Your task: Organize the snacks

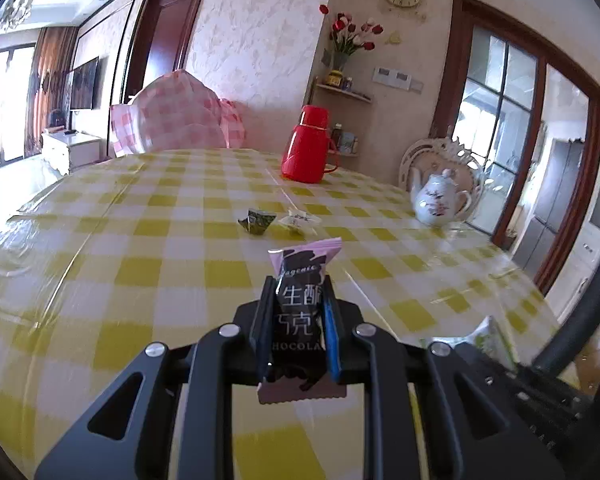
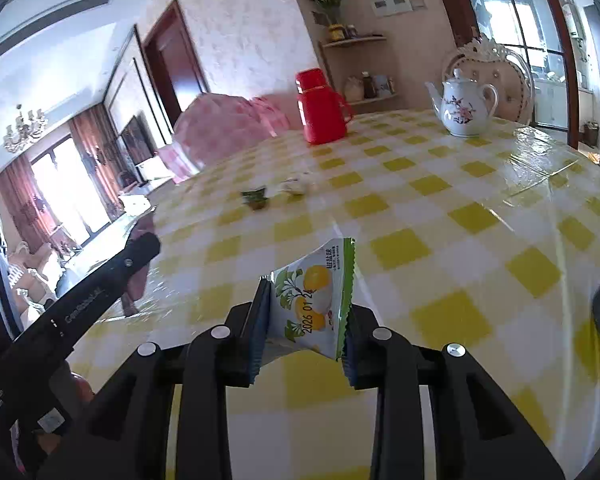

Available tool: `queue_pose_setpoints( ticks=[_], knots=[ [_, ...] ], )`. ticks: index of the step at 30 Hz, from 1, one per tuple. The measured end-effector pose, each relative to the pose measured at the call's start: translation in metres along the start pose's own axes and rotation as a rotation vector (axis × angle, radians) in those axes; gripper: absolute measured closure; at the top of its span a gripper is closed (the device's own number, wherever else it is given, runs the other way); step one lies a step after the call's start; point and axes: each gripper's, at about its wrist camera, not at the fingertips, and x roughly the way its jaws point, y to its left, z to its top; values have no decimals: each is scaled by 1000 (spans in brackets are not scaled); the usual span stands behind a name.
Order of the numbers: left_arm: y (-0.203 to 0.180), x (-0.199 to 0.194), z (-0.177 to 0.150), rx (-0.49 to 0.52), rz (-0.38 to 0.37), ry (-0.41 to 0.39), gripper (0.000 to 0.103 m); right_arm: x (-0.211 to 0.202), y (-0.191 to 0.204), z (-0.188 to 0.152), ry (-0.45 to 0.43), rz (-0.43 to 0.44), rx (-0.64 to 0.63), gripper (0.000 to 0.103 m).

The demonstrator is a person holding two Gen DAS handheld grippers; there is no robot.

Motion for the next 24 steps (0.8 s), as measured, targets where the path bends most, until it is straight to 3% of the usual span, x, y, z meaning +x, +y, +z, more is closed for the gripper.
queue_pose_setpoints(
  ticks=[4,7,24],
  knots=[
    [-5,-40,-7,39,7,-74,81,-27,20,-8,-44,14,-73,72],
    [-2,-64,-9,39,-11,-85,81,-41,31,-14,-47,25,-95,72],
    [39,-175,-11,82,84,-196,81,-94,113,-38,-97,149,-234,72]
  ],
)
